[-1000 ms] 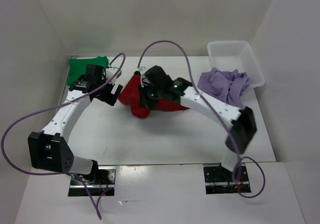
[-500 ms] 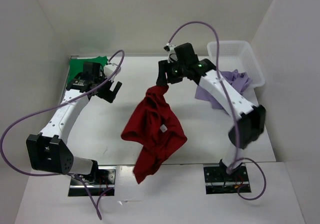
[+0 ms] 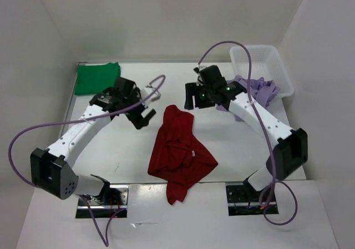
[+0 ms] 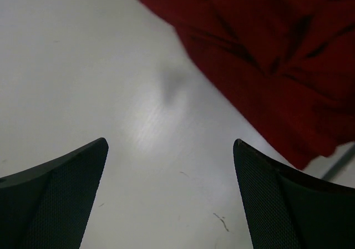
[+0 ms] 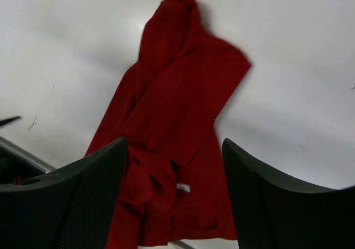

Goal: Fold and stack the t-shirts
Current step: Flatten out the tshirt

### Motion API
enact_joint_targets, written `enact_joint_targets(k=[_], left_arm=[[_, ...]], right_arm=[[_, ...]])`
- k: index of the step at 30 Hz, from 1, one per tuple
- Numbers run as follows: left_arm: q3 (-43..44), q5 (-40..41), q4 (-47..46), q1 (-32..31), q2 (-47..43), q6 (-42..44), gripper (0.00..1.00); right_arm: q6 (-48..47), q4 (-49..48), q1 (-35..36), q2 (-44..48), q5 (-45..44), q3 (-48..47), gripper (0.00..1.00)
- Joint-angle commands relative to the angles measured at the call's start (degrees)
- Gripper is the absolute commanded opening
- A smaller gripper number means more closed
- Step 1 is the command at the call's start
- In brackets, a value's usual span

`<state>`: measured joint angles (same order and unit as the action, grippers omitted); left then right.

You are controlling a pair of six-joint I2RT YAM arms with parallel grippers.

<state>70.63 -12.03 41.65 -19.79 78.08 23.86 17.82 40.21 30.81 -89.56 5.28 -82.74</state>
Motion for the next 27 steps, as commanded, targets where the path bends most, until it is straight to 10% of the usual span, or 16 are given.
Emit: enact_joint_targets(k=[1, 13, 27], left_arm=[[-4.8, -4.9, 3.6, -6.0, -2.3, 3.3, 1.0], [-12.1, -7.7, 1.3, -6.0, -2.8, 0.2, 1.0], [-11.6, -10.5, -1.7, -14.9, 5.8, 4.0, 1.0]], right_arm=[[4.1, -2.6, 10.5, 3.3, -2.9, 8.4, 0.73], [18.9, -8.9, 14.8, -1.9, -9.8, 17.2, 0.73], [24.4, -10.7, 17.3, 9.4, 1.7, 31.8, 0.71]])
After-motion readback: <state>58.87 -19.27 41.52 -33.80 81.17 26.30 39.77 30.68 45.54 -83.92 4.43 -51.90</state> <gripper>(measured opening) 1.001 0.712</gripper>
